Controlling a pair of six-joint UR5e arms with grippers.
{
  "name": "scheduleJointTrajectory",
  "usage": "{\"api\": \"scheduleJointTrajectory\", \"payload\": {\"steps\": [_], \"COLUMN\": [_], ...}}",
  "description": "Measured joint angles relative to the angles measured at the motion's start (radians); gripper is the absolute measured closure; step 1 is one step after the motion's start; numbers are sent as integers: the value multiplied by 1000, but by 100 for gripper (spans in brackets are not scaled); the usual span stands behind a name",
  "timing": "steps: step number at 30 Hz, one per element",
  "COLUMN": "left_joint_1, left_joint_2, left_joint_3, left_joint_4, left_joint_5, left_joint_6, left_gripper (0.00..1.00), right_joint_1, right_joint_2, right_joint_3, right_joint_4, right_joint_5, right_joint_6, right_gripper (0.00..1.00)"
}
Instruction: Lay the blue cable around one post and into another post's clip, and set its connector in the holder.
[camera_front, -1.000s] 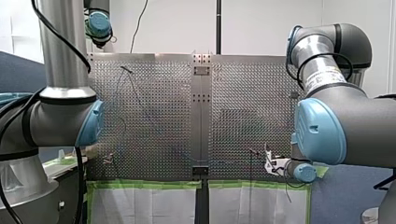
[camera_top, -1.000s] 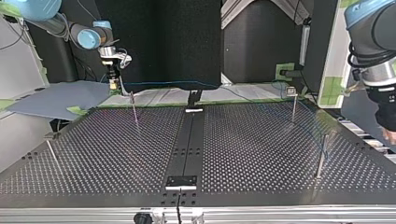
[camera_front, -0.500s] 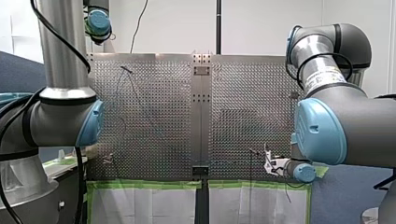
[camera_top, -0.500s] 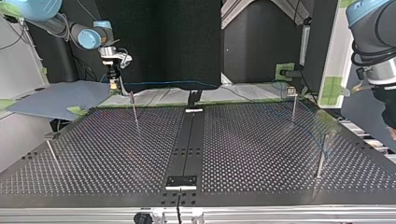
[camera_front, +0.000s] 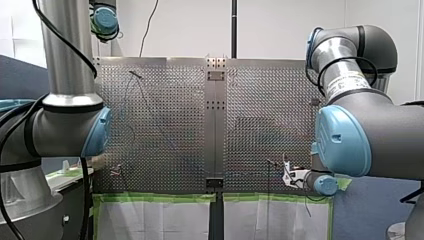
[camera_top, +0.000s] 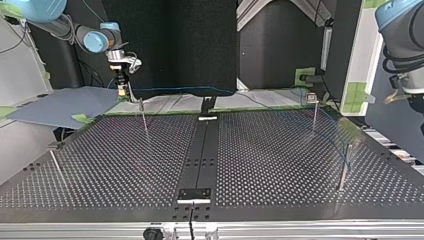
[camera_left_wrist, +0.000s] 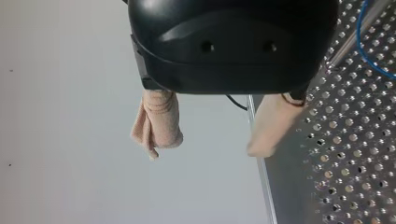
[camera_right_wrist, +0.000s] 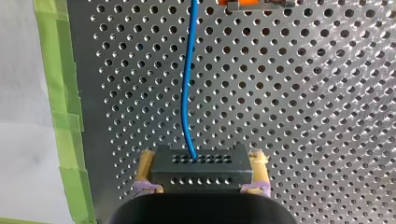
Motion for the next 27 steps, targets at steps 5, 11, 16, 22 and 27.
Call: {"api": "scheduleJointTrajectory", "payload": {"steps": [5, 11, 16, 22, 27], "left_joint_1": [-7, -22, -34, -47, -57], "left_joint_2": [-12, -20, -20, -21, -21], "left_joint_3": [0, 0, 0, 0, -4], "left_joint_4": [3, 12, 23, 25, 26], "left_joint_5": [13, 65, 119, 177, 222], "left_joint_6": [2, 3, -1, -21, -30], "left_gripper": [0, 0, 0, 0, 0], "right_joint_1": [0, 0, 1, 1, 1], "right_joint_2": [1, 1, 1, 2, 3], "right_joint_3": [0, 0, 0, 0, 0], "right_joint_4": [0, 0, 1, -2, -3], "right_joint_5": [0, 0, 0, 0, 0], "right_joint_6": [0, 0, 0, 3, 4], "right_gripper": [100, 100, 100, 100, 100]}}
